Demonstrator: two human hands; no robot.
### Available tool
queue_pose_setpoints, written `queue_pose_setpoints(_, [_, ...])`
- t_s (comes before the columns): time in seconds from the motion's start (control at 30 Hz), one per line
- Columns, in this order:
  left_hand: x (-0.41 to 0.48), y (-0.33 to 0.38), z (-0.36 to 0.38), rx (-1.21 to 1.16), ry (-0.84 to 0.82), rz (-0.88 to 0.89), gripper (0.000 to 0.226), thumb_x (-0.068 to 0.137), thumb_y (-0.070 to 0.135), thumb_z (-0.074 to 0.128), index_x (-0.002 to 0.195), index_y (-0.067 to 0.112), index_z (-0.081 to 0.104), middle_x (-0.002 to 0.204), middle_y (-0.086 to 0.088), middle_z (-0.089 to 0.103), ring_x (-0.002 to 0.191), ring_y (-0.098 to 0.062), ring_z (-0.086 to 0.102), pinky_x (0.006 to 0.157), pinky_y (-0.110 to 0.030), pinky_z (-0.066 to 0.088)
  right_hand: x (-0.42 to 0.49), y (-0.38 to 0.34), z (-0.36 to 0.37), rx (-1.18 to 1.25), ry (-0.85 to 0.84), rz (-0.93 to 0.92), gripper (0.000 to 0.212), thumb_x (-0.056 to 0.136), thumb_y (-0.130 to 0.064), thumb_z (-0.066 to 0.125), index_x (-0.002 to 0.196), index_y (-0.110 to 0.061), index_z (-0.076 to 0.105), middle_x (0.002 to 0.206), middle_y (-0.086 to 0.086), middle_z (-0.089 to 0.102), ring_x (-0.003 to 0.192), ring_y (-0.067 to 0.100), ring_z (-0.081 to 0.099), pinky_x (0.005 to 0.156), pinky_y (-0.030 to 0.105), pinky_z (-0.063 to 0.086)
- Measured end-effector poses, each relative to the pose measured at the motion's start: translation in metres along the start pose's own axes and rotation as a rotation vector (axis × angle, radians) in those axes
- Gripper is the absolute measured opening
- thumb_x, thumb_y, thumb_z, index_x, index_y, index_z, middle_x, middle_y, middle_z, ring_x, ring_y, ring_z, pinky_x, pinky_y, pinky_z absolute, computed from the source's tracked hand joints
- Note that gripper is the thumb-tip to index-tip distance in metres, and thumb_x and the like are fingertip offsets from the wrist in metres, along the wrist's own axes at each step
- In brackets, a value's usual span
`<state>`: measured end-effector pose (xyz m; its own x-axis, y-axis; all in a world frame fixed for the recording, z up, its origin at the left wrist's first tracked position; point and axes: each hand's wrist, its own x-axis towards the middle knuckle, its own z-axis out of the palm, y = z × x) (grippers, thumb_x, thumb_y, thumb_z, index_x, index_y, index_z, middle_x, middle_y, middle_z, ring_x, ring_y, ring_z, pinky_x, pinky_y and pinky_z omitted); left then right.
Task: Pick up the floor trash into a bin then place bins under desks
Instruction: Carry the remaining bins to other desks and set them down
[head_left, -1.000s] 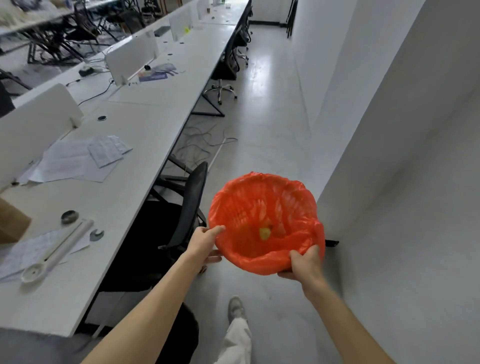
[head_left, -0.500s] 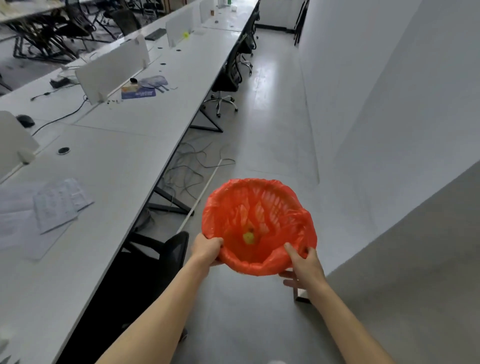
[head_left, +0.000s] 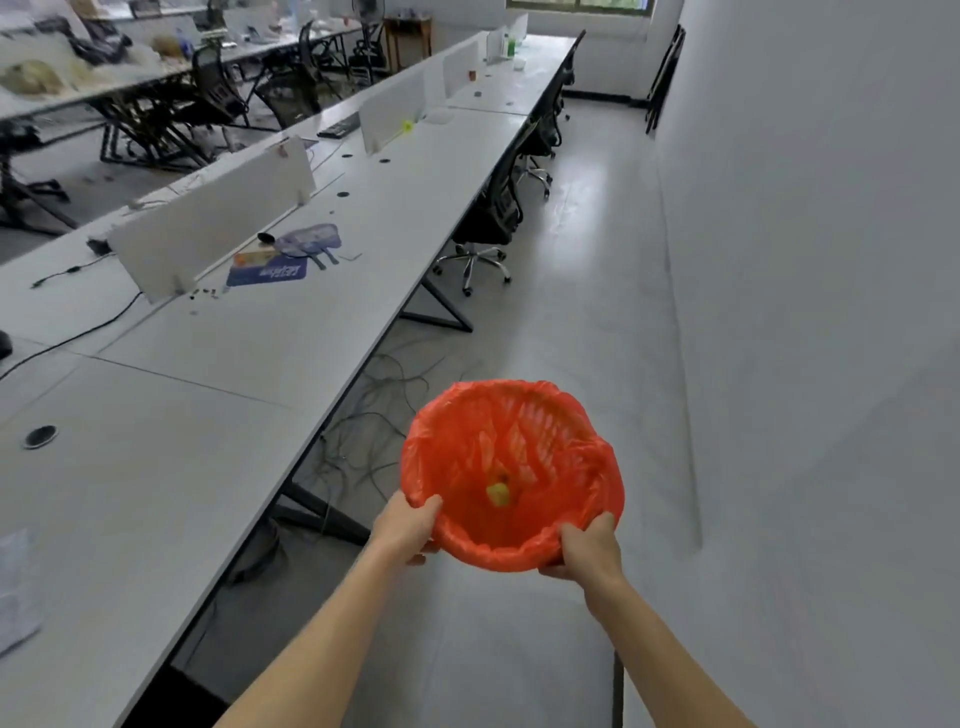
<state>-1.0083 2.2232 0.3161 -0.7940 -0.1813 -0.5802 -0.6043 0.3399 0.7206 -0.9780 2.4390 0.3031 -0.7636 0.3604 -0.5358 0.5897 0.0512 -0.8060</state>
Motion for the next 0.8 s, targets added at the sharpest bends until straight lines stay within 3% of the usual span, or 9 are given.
queue_pose_setpoints(0.1, [0.059, 0.052, -0.003, 0.012, 0.021, -0.007, 0.032, 0.097, 0.050, 0.050, 0.115, 0.024, 0.048, 0.097, 0.002, 0.065, 0.079, -0.020, 0.073, 0.064, -0.034, 0.059, 0.066, -0.056, 0.004, -0.040, -0.011, -0.007, 0.049, 0.092, -0.007, 0.051, 0.135, -0.012, 0.029, 0.127, 0.015, 0.045, 0.101, 0.037, 0.060, 0.051, 0.039, 0.060])
queue_pose_setpoints(0.27, [0.163, 0.125, -0.004, 0.057, 0.058, -0.009, 0.030, 0.097, 0.042, 0.050, 0.113, 0.018, 0.057, 0.094, -0.001, 0.070, 0.077, -0.016, 0.072, 0.060, -0.029, 0.056, 0.171, -0.129, 0.022, -0.117, -0.040, -0.036, 0.042, 0.091, -0.006, 0.051, 0.129, -0.009, 0.032, 0.121, 0.015, 0.048, 0.085, 0.032, 0.063, 0.050, 0.036, 0.059])
queue_pose_setpoints(0.57, [0.377, 0.275, -0.008, 0.203, -0.082, 0.049, 0.035, 0.088, 0.043, 0.058, 0.096, 0.012, 0.071, 0.087, -0.006, 0.075, 0.077, -0.021, 0.074, 0.070, -0.035, 0.060, 0.369, -0.264, 0.067, -0.134, 0.022, -0.015, 0.045, 0.092, -0.006, 0.051, 0.133, -0.010, 0.032, 0.123, 0.016, 0.050, 0.082, 0.031, 0.065, 0.057, 0.043, 0.062])
queue_pose_setpoints(0.7, [0.445, 0.338, -0.001, 0.273, -0.119, 0.072, 0.033, 0.088, 0.041, 0.059, 0.095, 0.011, 0.071, 0.090, -0.010, 0.076, 0.080, -0.024, 0.074, 0.057, -0.029, 0.054, 0.432, -0.315, 0.074, -0.115, 0.045, 0.007, 0.042, 0.092, -0.007, 0.051, 0.130, -0.011, 0.033, 0.118, 0.014, 0.051, 0.071, 0.028, 0.068, 0.062, 0.045, 0.063])
queue_pose_setpoints(0.8, [0.507, 0.381, 0.022, 0.298, -0.145, 0.068, 0.030, 0.089, 0.042, 0.059, 0.094, 0.014, 0.068, 0.091, -0.008, 0.075, 0.081, -0.023, 0.074, 0.064, -0.031, 0.057, 0.501, -0.342, 0.073, -0.095, 0.055, 0.035, 0.041, 0.090, -0.006, 0.052, 0.127, -0.012, 0.034, 0.116, 0.015, 0.055, 0.072, 0.031, 0.070, 0.061, 0.045, 0.062])
